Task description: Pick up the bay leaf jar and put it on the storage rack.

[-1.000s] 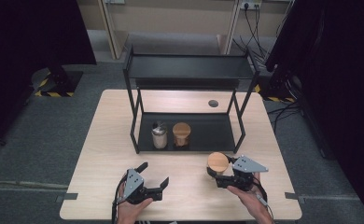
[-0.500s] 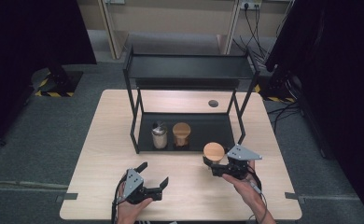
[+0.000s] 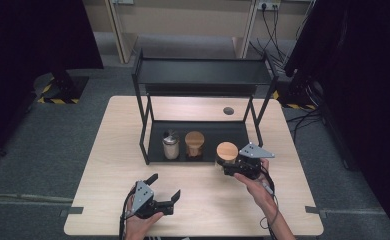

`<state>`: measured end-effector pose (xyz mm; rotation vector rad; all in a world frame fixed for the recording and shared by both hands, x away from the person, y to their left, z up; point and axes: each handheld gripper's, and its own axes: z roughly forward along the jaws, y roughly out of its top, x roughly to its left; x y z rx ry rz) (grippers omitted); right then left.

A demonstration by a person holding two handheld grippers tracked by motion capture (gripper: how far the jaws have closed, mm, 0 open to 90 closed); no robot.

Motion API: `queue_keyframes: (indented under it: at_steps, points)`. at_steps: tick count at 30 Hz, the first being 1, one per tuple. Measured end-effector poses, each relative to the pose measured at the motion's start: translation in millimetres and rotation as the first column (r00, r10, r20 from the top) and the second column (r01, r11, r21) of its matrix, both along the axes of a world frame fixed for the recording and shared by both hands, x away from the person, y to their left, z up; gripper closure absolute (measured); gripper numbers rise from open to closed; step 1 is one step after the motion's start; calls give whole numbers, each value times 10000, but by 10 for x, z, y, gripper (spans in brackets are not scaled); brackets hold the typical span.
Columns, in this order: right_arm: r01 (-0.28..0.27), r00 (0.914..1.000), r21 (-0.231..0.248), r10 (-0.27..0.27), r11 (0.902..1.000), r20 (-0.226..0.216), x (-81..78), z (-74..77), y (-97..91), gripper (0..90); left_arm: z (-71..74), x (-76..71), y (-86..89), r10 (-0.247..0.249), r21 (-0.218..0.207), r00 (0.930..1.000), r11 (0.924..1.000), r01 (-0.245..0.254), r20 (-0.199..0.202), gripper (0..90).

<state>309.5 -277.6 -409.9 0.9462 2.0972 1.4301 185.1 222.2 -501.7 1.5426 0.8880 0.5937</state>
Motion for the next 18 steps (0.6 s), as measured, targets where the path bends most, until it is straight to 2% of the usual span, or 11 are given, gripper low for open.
queue_keyframes:
  at_steps: [18]
  points:
    - [589,9981,-173,-592,9981,-144,326,-17,192,254,-3,6,1,-18,9,10000,10000,18,-26,10]
